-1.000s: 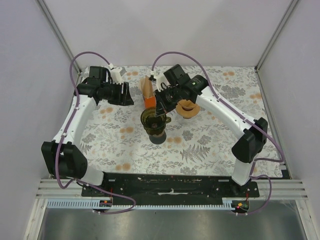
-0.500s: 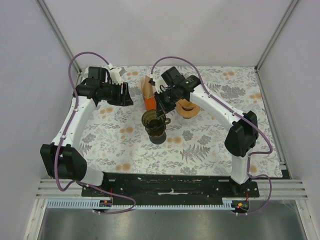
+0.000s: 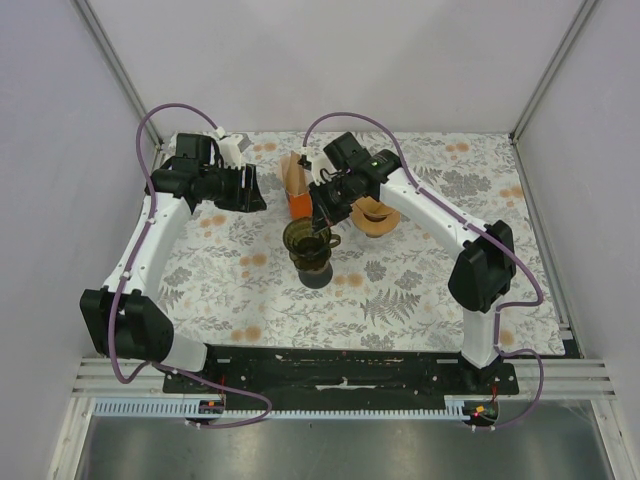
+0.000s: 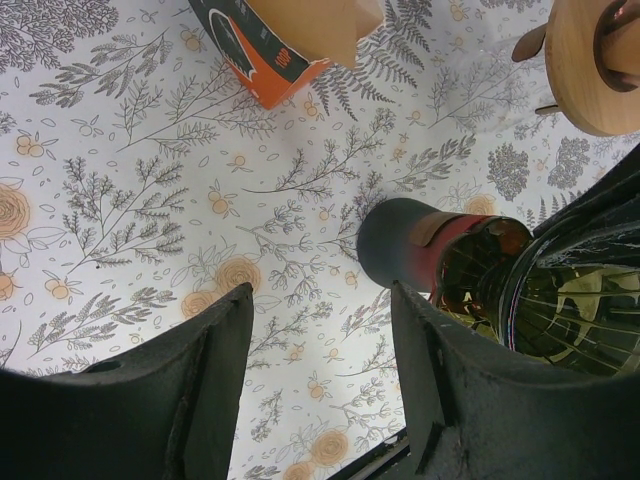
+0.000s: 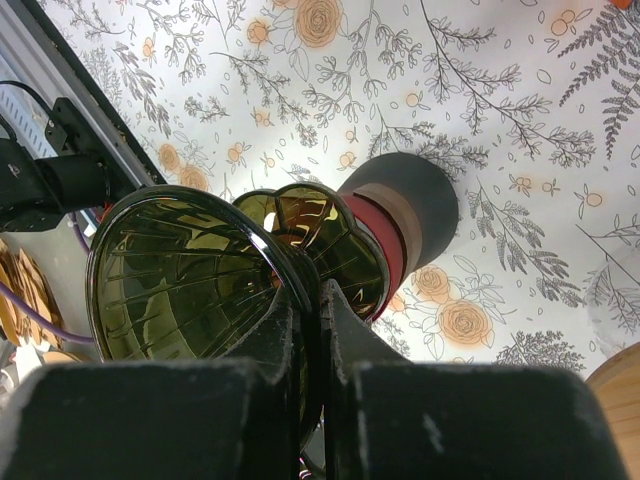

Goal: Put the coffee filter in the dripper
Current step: Place the coffee dripper on the coffee server.

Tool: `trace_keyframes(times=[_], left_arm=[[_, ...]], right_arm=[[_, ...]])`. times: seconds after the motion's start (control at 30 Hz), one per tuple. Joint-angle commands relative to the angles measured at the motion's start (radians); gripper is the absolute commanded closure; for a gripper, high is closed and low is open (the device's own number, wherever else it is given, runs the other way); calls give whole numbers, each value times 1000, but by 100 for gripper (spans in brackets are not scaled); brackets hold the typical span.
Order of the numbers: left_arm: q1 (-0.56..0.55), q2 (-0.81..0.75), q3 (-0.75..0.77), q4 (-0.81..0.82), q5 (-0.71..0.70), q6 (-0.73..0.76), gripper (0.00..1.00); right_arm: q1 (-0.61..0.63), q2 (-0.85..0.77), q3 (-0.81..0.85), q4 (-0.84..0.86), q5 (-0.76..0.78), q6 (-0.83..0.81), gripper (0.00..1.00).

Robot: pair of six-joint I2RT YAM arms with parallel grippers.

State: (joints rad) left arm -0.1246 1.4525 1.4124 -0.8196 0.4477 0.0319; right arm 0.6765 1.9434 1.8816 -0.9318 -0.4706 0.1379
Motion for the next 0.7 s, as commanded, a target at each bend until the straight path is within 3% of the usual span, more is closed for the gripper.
trace_keyframes(times=[0.0,0.53,0.67], left_arm=[[5,-32,0,19,25,-21,37],[5,-32,5,17,32,-21,37],[8,-32,8,19,36,-21,37]], right_arm=[[-5,14,28,45,6,-11,95],[-5,-24,-3,24,87,-66,89],[-5,-40,2,21,92,-73,80]])
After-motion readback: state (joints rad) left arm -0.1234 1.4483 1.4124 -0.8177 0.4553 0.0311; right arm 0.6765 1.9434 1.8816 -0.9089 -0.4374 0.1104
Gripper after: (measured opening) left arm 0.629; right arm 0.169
